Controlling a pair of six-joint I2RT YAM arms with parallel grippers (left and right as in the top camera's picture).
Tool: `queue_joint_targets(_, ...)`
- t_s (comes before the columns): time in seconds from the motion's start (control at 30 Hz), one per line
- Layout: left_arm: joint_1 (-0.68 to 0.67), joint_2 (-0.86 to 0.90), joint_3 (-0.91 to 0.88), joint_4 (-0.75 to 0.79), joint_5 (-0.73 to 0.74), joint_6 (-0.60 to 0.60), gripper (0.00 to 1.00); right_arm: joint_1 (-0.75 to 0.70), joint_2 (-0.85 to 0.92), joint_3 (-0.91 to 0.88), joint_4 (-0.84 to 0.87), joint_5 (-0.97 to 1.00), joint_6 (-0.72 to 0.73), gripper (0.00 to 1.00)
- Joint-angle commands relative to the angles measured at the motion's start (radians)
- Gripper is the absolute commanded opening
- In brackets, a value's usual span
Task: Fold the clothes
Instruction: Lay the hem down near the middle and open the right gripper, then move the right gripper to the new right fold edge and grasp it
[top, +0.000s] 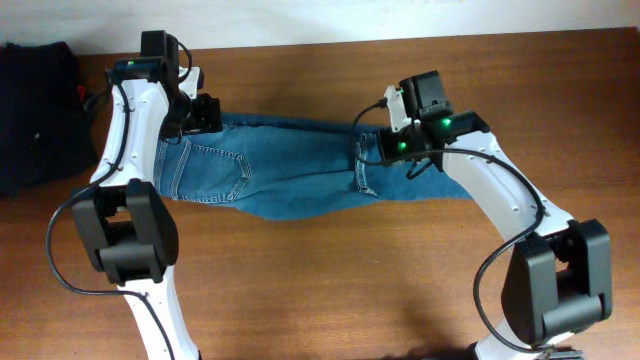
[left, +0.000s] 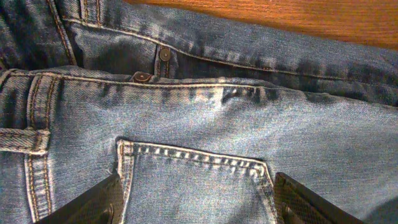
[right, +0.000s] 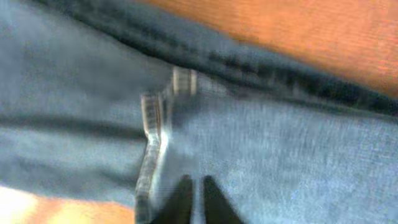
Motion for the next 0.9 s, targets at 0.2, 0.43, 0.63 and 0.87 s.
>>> queue_joint_targets(0.2, 0.006, 0.003, 0.02, 0.0, 0.014, -0.002, 0.77, 0.0, 0.115, -0.084, 0.025, -0.05, 0.005, 0.04)
queue_joint_targets(0.43, 0.006, 0.003, 0.02, -0.001, 0.014, -0.002, 0.77, -0.001, 0.197, -0.084, 0.078, -0.056, 0.008, 0.04)
queue_joint_targets(0.63, 0.006, 0.003, 0.034, -0.002, 0.014, -0.002, 0.77, -0.003, 0.147, -0.003, 0.013, -0.056, 0.007, 0.07)
queue_joint_targets(0.87, 0.006, 0.003, 0.072, -0.062, 0.014, -0.002, 0.77, -0.021, 0.048, 0.262, -0.258, 0.024, -0.003, 0.24)
